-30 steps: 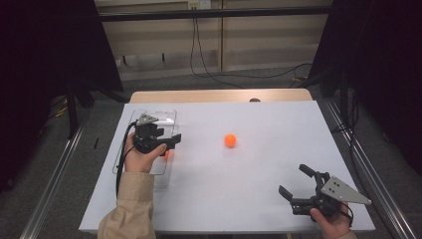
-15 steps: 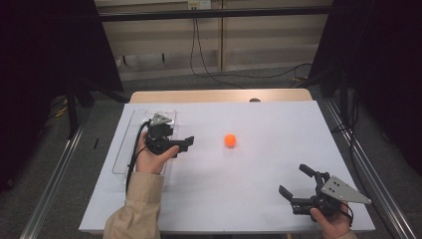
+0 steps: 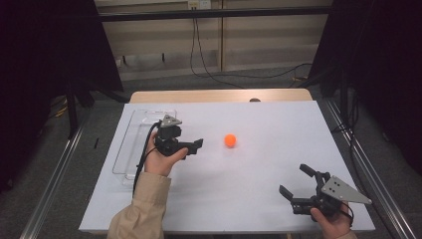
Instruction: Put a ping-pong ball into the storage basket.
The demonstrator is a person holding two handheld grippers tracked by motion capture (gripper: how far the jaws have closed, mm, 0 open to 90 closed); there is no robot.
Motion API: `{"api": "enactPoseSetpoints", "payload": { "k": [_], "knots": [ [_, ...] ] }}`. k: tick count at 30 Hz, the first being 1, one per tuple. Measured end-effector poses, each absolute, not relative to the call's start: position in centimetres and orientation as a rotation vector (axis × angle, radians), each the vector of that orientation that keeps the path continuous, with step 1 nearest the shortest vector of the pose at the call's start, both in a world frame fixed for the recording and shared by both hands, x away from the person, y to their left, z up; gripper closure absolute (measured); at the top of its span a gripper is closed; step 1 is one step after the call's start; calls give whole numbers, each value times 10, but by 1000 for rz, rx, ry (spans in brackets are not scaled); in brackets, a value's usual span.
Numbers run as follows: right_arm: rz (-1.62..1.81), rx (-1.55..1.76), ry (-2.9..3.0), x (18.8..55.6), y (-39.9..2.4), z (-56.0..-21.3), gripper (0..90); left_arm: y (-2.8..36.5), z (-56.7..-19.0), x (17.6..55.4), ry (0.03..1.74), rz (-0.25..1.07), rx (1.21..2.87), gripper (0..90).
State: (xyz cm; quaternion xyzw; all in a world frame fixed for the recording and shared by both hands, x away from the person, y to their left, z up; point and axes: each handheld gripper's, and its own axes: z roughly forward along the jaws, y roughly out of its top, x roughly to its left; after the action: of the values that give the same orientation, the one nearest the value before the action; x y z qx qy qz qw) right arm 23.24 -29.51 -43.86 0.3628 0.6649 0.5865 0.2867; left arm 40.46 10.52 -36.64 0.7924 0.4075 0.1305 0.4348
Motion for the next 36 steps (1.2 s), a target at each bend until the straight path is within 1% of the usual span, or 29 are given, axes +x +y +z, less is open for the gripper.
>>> {"api": "enactPoseSetpoints", "payload": {
  "k": [11, 22, 36],
  "knots": [
    [1571, 965, 1777, 233, -294, -438, 21, 87, -374, 403, 986, 298, 1984, 98],
    [1569, 960, 1779, 233, -293, -438, 21, 73, -382, 403, 957, 318, 2006, 88],
    [1571, 961, 1778, 234, -293, -438, 21, 62, -390, 402, 949, 313, 2016, 85]
  ]
}}
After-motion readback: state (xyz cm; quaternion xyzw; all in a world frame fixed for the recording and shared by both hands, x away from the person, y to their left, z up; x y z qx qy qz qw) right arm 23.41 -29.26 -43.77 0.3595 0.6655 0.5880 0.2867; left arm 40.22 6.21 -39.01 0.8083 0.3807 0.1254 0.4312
